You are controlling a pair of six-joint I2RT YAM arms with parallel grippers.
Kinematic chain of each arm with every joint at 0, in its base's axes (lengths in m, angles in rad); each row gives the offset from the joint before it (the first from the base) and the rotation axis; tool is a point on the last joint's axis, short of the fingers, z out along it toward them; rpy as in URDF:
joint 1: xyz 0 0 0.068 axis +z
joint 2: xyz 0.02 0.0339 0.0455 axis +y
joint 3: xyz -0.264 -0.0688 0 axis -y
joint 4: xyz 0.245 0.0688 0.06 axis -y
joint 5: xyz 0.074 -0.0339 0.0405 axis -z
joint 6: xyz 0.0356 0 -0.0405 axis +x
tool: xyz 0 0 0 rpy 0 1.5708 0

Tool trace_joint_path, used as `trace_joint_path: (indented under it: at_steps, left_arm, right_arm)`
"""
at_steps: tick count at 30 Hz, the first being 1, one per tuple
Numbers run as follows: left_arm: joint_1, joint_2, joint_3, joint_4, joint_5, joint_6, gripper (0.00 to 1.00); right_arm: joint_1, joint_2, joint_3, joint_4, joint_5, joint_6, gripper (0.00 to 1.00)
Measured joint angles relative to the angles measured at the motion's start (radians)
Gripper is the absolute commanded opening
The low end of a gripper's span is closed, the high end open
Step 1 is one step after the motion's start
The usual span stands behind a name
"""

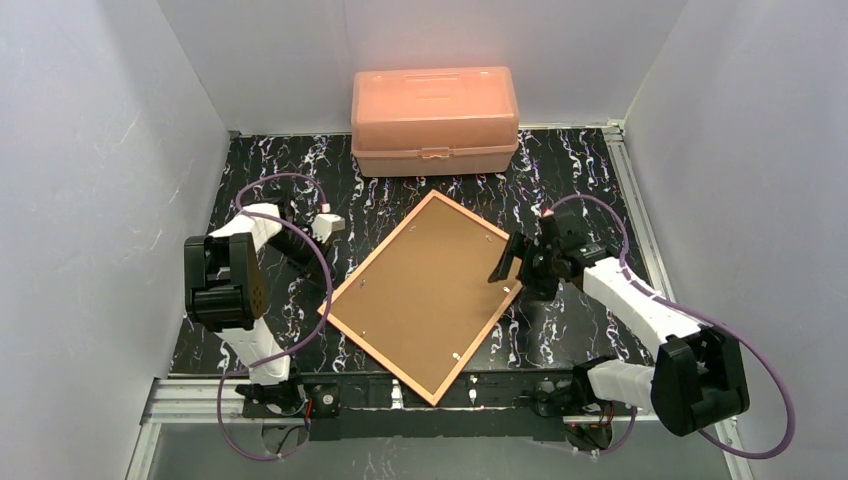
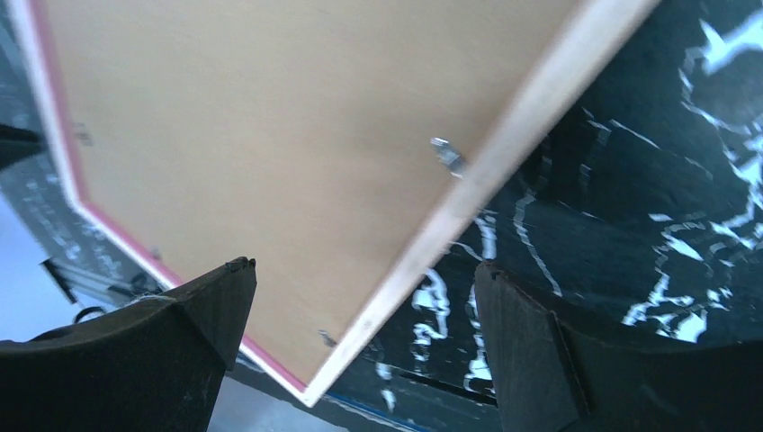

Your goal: Put the photo into the frame

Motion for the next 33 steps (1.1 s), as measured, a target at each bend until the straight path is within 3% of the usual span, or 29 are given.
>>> trace_joint_path:
  at_steps: [5, 10, 20, 27, 33]
  left_arm:
    - [-0.015, 0.030, 0.017, 0.019, 0.039, -0.041, 0.11]
    - [-0.036, 0.063, 0.019, 0.023, 0.075, -0.078, 0.11]
    - [-0.043, 0.008, -0.070, 0.039, 0.123, -0.073, 0.10]
    - [-0.106, -0.043, -0.129, 0.011, 0.110, -0.009, 0.10]
    - [-0.140, -0.062, -0.150, -0.010, 0.098, 0.015, 0.08]
  right_arm:
    - [-0.014, 0.030, -0.119, -0.008, 0.013, -0.005, 0.99]
    - [-0.014, 0.101, -0.125, 0.038, 0.013, -0.008, 0.99]
    - [-0.014, 0.285, 0.009, 0.150, 0.016, -0.013, 0.99]
    - [-0.018, 0.413, 0.145, 0.214, 0.022, -0.019, 0.99]
    - [-0.018, 0.434, 0.186, 0.222, 0.037, -0.047, 0.99]
